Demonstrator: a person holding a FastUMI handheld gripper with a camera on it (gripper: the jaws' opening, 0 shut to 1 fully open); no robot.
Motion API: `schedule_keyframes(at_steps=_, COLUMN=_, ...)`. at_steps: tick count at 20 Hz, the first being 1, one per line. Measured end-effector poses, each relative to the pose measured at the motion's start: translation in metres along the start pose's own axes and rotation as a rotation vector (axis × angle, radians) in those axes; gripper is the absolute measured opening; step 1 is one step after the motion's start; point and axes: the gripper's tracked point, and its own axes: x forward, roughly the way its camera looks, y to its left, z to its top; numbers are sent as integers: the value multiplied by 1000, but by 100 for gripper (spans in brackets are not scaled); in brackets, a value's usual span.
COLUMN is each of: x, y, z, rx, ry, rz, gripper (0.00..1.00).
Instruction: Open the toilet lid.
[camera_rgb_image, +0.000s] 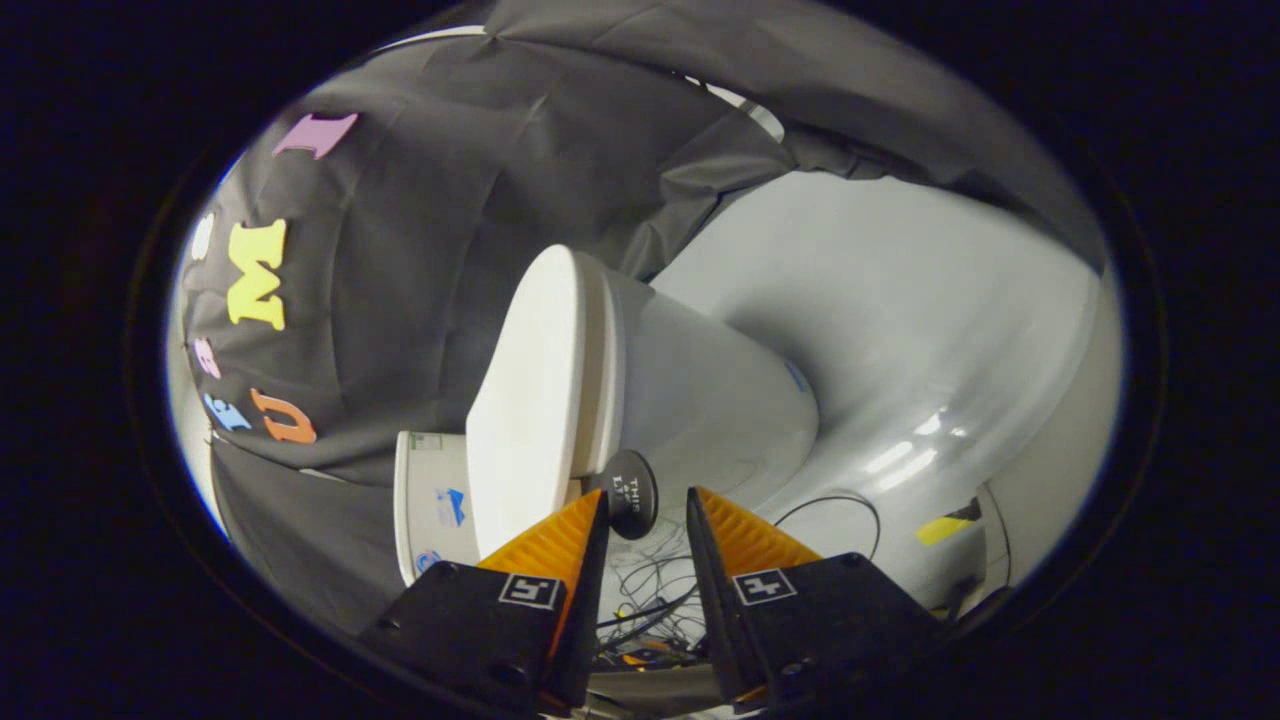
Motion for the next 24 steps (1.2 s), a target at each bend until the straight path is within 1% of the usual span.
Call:
schedule_keyframes(at_steps=3, x=1, y=7, z=6, rx=35, ry=-12, rz=55, gripper=40)
schedule_keyframes(at_steps=4, x=3, y=7, z=3, rx=45, ry=5, rz=57, gripper=35)
schedule_keyframes(at_steps=6, x=6, y=9, z=-3, rx=39, ry=27, rz=72, gripper=32)
schedule_keyframes(at_steps=8, x=8, y=13, z=1, rx=28, ry=8, rz=86, gripper=28)
schedule_keyframes(at_steps=10, x=6, y=12, z=1, rx=33, ry=0, rz=94, gripper=25)
schedule_keyframes(at_steps=12, x=8, y=11, z=3, rx=65, ry=-10, rz=98, gripper=21)
schedule_keyframes(at_steps=17, x=9, y=15, z=12, rx=140, ry=-90, rz=115, gripper=17)
schedule_keyframes(at_steps=21, x=10, y=17, z=14, rx=160, ry=-114, rz=88, gripper=13)
schedule_keyframes(at_steps=24, x=9, y=19, z=14, rx=142, ry=-123, rz=50, gripper=10)
